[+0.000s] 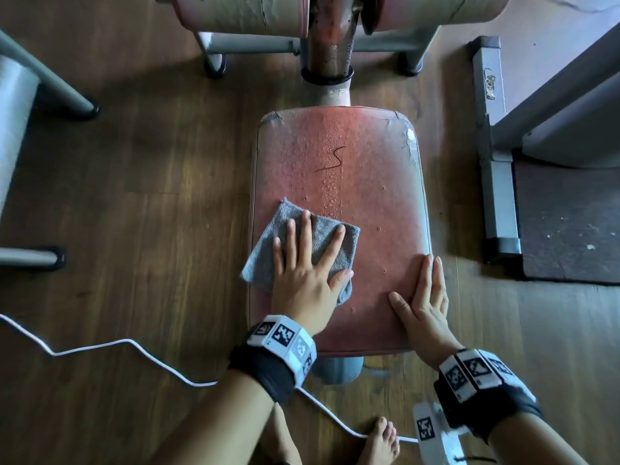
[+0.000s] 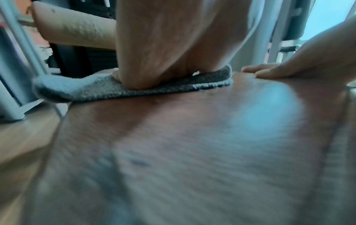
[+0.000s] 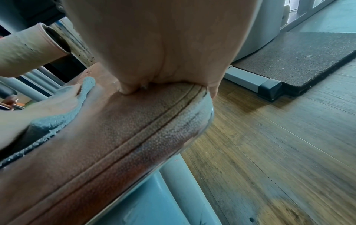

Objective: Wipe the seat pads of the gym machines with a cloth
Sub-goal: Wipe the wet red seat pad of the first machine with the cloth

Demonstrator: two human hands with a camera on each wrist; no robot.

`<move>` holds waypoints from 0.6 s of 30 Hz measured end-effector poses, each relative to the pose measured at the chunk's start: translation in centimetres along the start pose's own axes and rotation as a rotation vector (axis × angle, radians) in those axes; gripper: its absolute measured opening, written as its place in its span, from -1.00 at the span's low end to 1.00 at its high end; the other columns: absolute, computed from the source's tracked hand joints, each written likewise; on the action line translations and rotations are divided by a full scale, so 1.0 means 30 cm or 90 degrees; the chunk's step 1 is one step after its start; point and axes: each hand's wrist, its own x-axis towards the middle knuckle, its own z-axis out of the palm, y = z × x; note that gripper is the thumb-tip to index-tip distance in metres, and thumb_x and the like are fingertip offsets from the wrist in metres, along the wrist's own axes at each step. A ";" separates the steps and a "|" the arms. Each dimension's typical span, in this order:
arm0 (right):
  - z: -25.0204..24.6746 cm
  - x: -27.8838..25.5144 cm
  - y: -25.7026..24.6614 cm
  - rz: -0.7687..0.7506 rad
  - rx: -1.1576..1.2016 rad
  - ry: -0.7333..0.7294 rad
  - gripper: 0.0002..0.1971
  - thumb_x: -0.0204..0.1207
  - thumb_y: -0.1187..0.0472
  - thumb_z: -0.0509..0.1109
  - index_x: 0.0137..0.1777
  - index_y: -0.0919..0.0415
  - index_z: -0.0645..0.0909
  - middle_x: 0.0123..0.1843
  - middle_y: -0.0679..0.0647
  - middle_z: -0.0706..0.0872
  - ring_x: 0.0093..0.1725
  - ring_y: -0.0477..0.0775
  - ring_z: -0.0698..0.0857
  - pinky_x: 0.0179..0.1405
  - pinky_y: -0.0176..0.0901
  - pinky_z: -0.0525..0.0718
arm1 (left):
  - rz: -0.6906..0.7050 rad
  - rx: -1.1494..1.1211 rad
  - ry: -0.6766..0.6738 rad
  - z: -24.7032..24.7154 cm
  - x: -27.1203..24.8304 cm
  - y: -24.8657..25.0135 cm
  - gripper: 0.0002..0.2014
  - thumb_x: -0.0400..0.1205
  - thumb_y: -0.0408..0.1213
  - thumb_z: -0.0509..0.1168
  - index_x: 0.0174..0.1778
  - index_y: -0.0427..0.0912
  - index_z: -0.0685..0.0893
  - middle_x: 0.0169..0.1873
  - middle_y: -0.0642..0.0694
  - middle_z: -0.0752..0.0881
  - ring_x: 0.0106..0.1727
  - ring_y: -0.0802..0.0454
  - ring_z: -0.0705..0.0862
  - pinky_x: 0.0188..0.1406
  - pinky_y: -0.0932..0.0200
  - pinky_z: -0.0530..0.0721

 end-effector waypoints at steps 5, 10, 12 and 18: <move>-0.001 -0.001 0.008 -0.006 0.012 -0.012 -0.11 0.61 -0.07 0.25 0.57 -0.23 -0.47 0.66 -0.18 -0.43 0.66 -0.06 -0.22 0.55 -0.10 -0.12 | 0.015 0.031 -0.022 -0.056 0.185 -0.091 -0.34 0.63 0.33 -0.09 0.66 0.34 -0.12 0.69 -0.19 -0.27 0.68 -0.26 -0.27 0.60 -0.36 -0.26; -0.001 0.004 0.008 0.004 0.003 -0.016 -0.11 0.60 -0.12 0.23 0.53 -0.28 -0.51 0.65 -0.21 -0.45 0.66 -0.06 -0.21 0.60 0.02 -0.04 | -0.008 0.012 -0.041 -0.100 0.300 -0.113 -0.32 0.63 0.31 -0.04 0.65 0.36 -0.15 0.67 -0.15 -0.36 0.66 -0.23 -0.38 0.59 -0.36 -0.30; -0.003 0.001 0.006 0.004 -0.001 -0.016 -0.11 0.60 -0.13 0.22 0.50 -0.30 -0.53 0.65 -0.21 -0.45 0.66 -0.05 -0.21 0.60 0.02 -0.03 | -0.013 -0.010 -0.044 -0.107 0.295 -0.102 -0.32 0.64 0.30 -0.02 0.66 0.34 -0.12 0.67 -0.17 -0.37 0.66 -0.24 -0.39 0.59 -0.39 -0.28; -0.009 -0.002 -0.006 0.015 0.008 -0.015 -0.11 0.60 -0.12 0.24 0.50 -0.32 -0.51 0.66 -0.19 -0.43 0.67 0.00 -0.19 0.60 0.10 0.02 | 0.060 -0.039 -0.051 -0.082 0.078 -0.054 -0.22 0.50 0.42 0.15 0.64 0.38 0.06 0.68 -0.13 -0.32 0.66 -0.20 -0.39 0.58 -0.39 -0.32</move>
